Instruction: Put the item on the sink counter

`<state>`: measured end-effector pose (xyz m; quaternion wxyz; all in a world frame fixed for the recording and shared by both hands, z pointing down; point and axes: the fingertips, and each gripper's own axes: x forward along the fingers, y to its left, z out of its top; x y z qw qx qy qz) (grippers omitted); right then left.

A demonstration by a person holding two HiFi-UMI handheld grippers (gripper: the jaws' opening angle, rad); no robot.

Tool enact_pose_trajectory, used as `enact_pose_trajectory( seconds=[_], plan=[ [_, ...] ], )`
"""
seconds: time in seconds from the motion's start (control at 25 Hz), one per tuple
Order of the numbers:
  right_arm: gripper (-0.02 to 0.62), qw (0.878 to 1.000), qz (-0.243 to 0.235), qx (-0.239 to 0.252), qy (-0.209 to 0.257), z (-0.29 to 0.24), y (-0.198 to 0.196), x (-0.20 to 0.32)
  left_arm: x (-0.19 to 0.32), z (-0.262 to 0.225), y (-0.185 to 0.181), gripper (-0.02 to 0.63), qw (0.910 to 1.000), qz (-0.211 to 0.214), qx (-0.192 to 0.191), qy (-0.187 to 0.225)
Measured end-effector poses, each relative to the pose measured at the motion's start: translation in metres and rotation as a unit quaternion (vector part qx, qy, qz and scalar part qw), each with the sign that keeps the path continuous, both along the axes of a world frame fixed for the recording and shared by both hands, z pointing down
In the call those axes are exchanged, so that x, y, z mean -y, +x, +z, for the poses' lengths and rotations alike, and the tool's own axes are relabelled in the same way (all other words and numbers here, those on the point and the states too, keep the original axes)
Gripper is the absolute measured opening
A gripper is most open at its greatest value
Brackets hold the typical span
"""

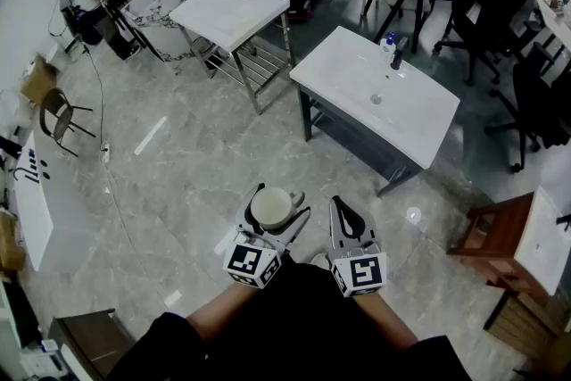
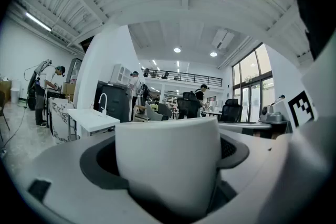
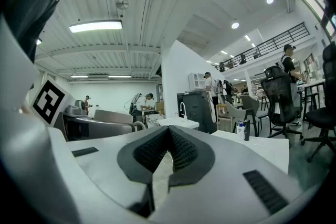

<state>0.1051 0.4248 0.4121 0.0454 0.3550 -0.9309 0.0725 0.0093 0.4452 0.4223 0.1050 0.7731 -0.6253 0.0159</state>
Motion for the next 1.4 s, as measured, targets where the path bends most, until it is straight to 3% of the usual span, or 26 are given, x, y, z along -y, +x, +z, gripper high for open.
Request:
enact_pose_trajectory(
  seconds=[0.16,0.32,0.72,1.0,1.08,1.4],
  plan=[
    [0.029,1.000,0.004,-0.009,-0.001,0.007,-0.003,0.011,0.008,0.002,-0.005,0.471,0.9999,-0.008,0.006,0.004],
    [0.031,0.999,-0.008,0.023,-0.024,0.016,-0.016,0.018,0.013,0.010,-0.020,0.471,0.9999,-0.011,0.007,-0.007],
    [0.032,0.999,0.015,-0.014,-0.040,0.058,-0.065,0.084,0.081,0.046,-0.083,0.471,0.9994,0.004,-0.010,-0.033],
    [0.032,0.998,0.018,-0.055,-0.040,0.057,-0.118,0.147,0.154,0.051,-0.116,0.471,0.9979,0.054,-0.021,-0.029],
    [0.032,0.997,0.029,-0.061,-0.040,0.050,-0.130,0.167,0.174,0.050,-0.125,0.471,0.9960,0.072,-0.041,-0.033],
    [0.032,0.994,0.092,-0.039,-0.051,0.035,-0.170,0.225,0.227,0.039,-0.163,0.471,0.9904,0.128,-0.049,-0.017]
  ],
)
